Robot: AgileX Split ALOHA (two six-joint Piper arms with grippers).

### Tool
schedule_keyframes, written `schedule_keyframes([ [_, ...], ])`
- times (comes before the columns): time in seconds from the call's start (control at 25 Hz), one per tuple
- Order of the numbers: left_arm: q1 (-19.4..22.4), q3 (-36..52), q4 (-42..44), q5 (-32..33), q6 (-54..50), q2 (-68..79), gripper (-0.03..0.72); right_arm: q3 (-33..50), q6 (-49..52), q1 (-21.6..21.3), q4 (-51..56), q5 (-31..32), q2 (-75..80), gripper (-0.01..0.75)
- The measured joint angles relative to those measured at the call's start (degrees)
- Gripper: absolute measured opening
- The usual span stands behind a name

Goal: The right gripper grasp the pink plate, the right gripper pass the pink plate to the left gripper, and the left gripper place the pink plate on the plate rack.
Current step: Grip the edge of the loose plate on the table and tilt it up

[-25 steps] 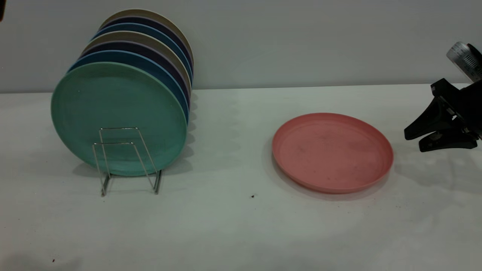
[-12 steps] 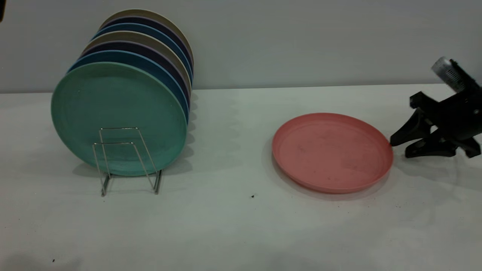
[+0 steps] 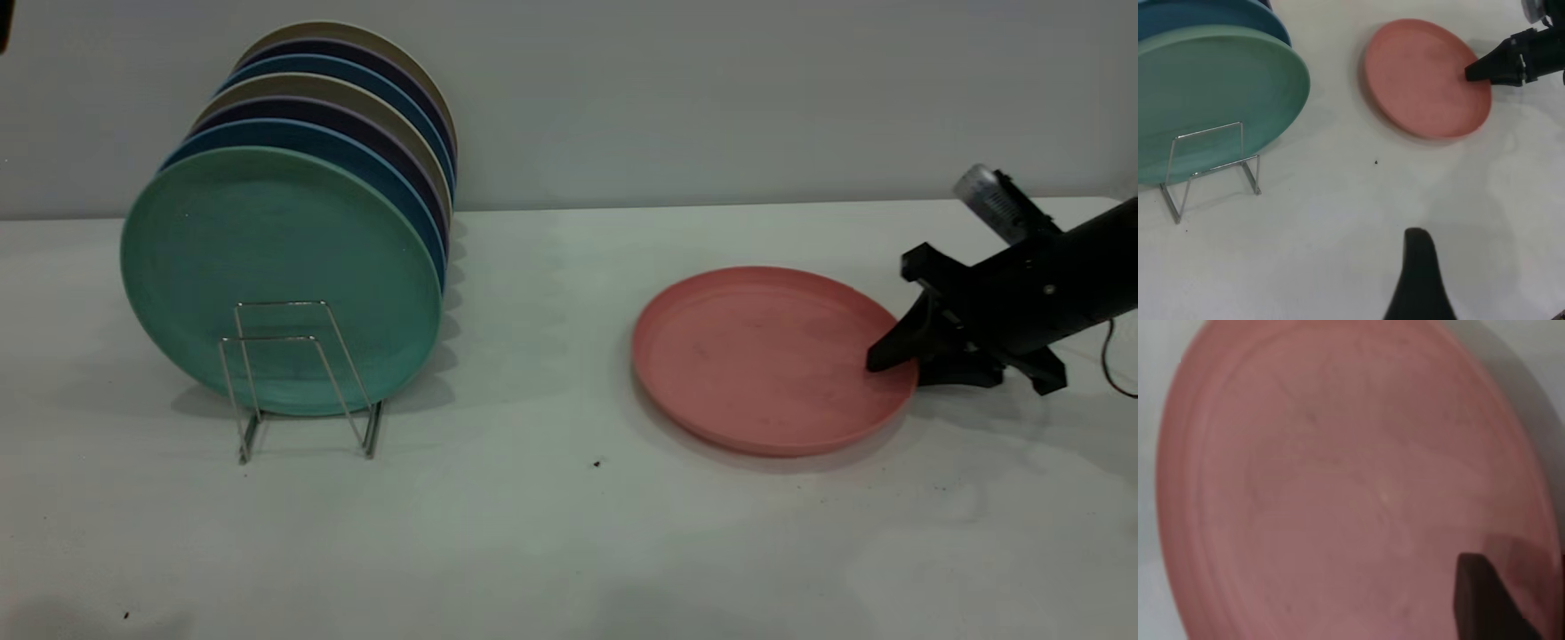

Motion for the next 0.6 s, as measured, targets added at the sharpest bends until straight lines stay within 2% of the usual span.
schedule_keyframes([
  [0.2, 0.00, 0.00, 0.00, 0.23, 0.00, 0.00, 0.582, 0.00, 0.00, 0.98, 0.06, -0.76, 0.11, 0.030],
  [0.36, 0.00, 0.00, -0.22, 0.34, -0.19, 0.00, 0.582, 0.00, 0.00, 0.93, -2.57, 1.19, 0.11, 0.019],
  [0.6, 0.00, -0.05, -2.02, 3.43, -1.47, 2.19, 0.582, 0.05, -1.64, 0.35, -13.03, 7.18, -3.59, 0.019],
])
